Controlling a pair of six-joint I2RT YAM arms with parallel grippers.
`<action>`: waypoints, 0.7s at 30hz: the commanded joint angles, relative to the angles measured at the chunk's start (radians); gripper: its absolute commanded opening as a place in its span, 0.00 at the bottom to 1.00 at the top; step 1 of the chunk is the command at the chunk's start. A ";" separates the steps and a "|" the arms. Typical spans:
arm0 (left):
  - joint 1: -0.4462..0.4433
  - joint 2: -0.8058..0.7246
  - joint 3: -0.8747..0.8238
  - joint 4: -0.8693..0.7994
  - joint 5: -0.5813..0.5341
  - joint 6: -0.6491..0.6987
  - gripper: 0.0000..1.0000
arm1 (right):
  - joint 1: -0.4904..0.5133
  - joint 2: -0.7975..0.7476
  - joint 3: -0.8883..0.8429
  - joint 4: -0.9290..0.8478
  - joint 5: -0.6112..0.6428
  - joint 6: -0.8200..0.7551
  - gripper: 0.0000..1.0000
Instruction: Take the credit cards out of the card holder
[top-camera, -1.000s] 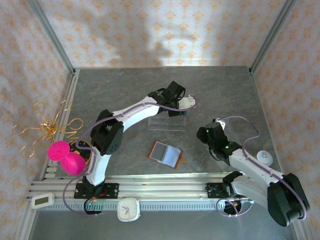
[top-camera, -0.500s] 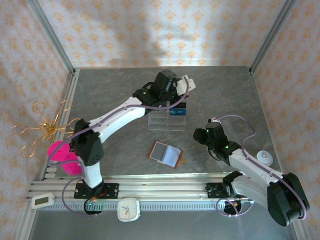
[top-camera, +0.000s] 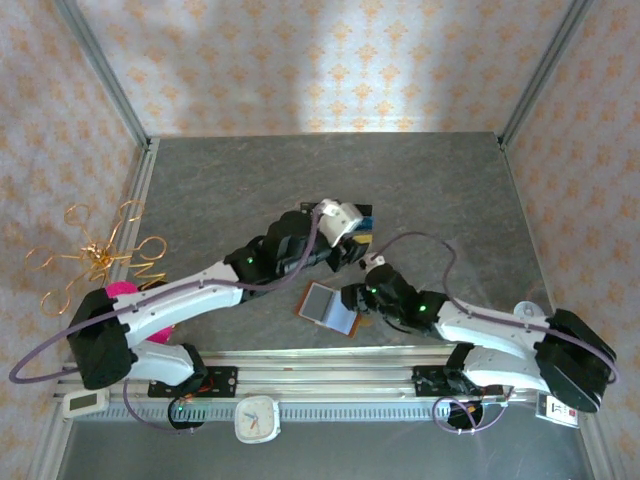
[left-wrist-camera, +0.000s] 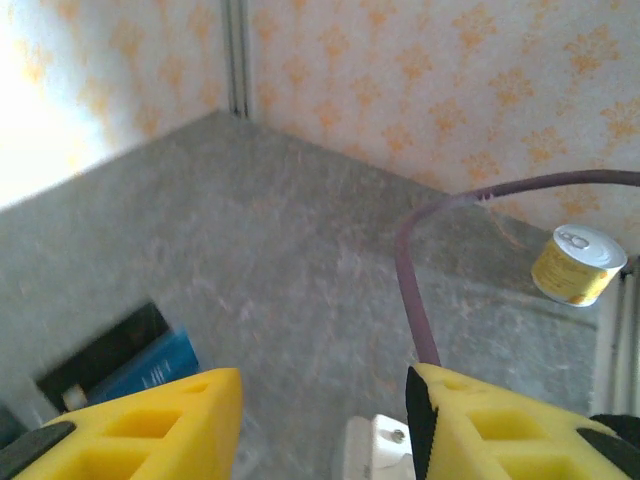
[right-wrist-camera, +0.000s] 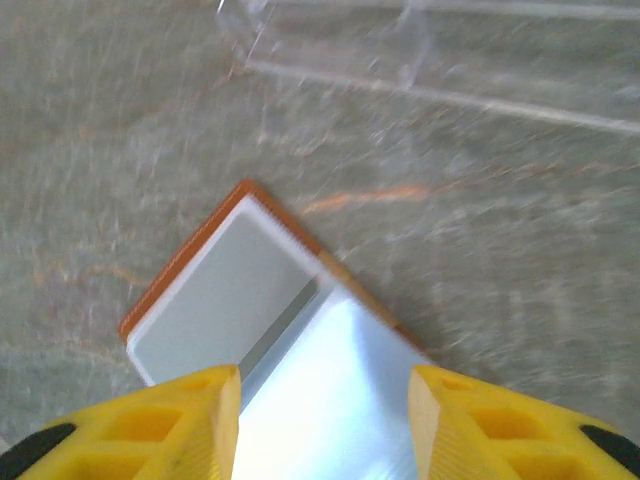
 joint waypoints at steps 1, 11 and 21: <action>0.003 -0.091 -0.119 0.174 -0.012 -0.243 0.49 | 0.077 0.070 0.038 0.003 0.132 0.045 0.44; -0.003 -0.200 -0.280 0.201 -0.041 -0.365 0.50 | 0.139 0.101 -0.035 -0.121 0.216 0.241 0.36; -0.057 -0.176 -0.331 0.229 -0.047 -0.415 0.49 | -0.097 0.120 -0.037 -0.127 0.208 0.126 0.31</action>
